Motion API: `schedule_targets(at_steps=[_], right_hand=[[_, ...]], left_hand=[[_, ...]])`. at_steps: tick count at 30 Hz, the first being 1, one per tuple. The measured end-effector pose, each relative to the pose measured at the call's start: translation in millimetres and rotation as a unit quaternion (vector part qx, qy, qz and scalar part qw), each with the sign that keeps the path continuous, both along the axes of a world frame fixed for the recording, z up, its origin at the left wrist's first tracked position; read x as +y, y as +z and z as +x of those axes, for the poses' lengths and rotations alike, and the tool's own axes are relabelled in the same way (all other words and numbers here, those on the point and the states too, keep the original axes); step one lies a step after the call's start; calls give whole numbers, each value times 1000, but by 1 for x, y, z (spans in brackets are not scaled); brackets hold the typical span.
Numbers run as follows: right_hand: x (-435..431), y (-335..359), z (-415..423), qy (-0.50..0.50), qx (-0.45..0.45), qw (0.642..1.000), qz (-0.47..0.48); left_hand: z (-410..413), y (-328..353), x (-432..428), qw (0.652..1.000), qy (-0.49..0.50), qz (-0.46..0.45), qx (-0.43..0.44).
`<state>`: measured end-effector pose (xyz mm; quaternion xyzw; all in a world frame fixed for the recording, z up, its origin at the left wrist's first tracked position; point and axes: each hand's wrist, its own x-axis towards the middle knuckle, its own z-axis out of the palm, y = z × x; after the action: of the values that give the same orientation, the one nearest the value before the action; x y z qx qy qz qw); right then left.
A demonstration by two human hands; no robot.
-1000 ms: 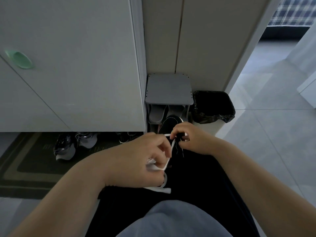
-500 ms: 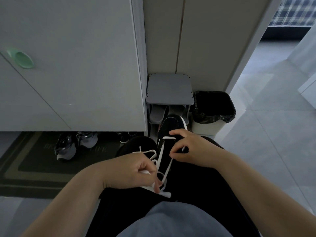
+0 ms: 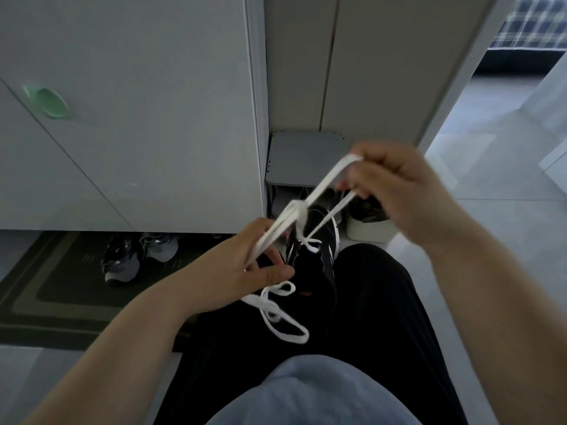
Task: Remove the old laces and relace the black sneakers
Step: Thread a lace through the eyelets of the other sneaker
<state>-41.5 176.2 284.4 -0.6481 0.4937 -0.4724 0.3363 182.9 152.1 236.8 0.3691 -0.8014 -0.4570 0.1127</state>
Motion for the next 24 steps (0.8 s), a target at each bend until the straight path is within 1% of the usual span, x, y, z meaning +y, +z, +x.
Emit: schedule_targets(at_steps=[3, 6, 8, 9, 11, 12, 14, 15, 16, 17, 18, 19, 20, 21, 22, 23, 24], right_hand=[[11, 26, -18, 3, -94, 994, -52], [28, 33, -36, 8, -106, 992, -63], [40, 28, -50, -9, -113, 992, -47], [46, 22, -56, -26, -116, 992, -36], [58, 7, -65, -96, -120, 988, -11], [63, -3, -68, -146, -134, 980, 2], [71, -22, -72, -235, -200, 951, 25], [75, -30, -72, -253, -229, 939, 37], [78, -38, -70, -259, -229, 937, 54], [80, -46, -68, -264, -182, 944, 76], [80, -55, -65, -265, -85, 955, 100], [79, -64, -63, -253, 34, 958, 128], [79, -73, -61, -235, 140, 949, 155], [78, -80, -59, -217, 230, 931, 179], [77, -87, -56, -200, 301, 912, 191], [76, -93, -55, -184, 348, 899, 192], [74, -96, -52, -170, 372, 894, 183]], left_hand=[[-3, -5, -2, 1000, -19, -7, 7], [-4, -6, -7, 1000, -17, -13, -5], [0, -7, -14, 1000, 11, -15, -22], [4, -7, -19, 998, 26, -33, -39], [12, -10, -29, 994, 57, -58, -73], [18, -11, -34, 993, 76, -49, -77], [29, -16, -41, 989, 118, -20, -85], [34, -20, -44, 987, 131, -11, -95], [36, -24, -45, 984, 136, -8, -113], [38, -28, -46, 981, 133, -11, -137], [39, -32, -45, 978, 129, -16, -165], [39, -35, -45, 974, 128, -20, -185], [39, -38, -45, 971, 133, -23, -196], [40, -40, -44, 969, 143, -30, -199], [40, -40, -44, 967, 157, -46, -197], [41, -39, -43, 966, 173, -65, -180], [40, -37, -42, 967, 197, -75, -144]])
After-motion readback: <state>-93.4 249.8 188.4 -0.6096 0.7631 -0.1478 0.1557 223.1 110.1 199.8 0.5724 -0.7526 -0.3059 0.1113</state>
